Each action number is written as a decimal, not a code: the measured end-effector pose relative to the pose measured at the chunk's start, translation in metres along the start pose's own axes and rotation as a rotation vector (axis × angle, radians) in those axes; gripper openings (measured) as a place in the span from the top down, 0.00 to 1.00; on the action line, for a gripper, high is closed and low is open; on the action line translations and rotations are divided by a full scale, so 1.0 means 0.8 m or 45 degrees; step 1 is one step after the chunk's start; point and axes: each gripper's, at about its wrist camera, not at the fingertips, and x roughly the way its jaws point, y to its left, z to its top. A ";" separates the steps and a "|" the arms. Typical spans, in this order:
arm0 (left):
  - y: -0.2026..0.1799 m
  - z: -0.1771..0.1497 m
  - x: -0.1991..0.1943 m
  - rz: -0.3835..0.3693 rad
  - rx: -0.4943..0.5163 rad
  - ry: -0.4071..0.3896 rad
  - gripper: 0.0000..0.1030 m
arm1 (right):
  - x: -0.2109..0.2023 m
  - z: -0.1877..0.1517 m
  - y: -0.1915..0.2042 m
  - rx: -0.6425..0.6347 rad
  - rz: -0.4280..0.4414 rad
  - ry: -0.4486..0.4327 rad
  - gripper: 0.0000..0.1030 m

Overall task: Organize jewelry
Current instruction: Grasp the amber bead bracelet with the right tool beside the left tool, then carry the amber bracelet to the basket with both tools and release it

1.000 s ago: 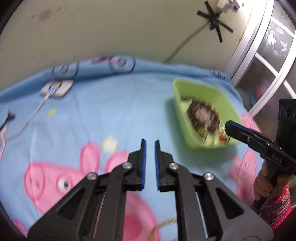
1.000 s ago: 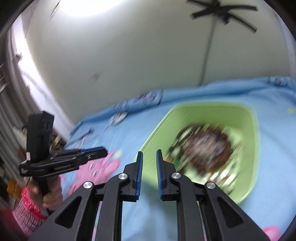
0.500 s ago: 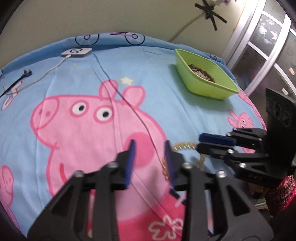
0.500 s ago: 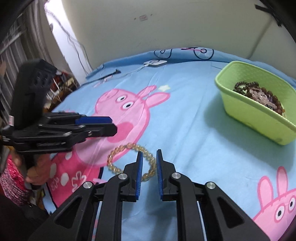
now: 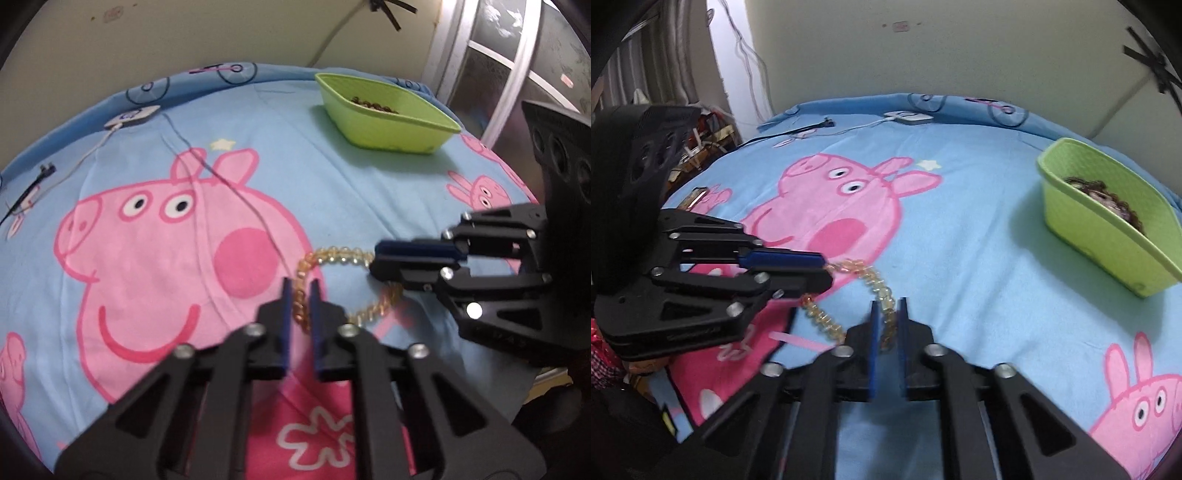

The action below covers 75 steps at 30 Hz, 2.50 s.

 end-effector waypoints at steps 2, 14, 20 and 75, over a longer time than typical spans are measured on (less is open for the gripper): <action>0.013 0.001 -0.002 0.019 -0.030 -0.008 0.93 | 0.004 0.006 0.010 -0.015 0.005 -0.001 1.00; 0.124 -0.005 -0.025 0.266 -0.282 -0.055 0.77 | 0.079 0.074 0.062 -0.014 0.162 0.053 1.00; 0.126 -0.009 -0.024 0.249 -0.285 -0.075 0.66 | 0.080 0.073 0.056 0.033 0.202 0.054 1.00; -0.026 0.137 -0.001 0.300 -0.100 -0.275 0.06 | -0.077 -0.050 -0.114 0.857 -0.137 -0.468 0.64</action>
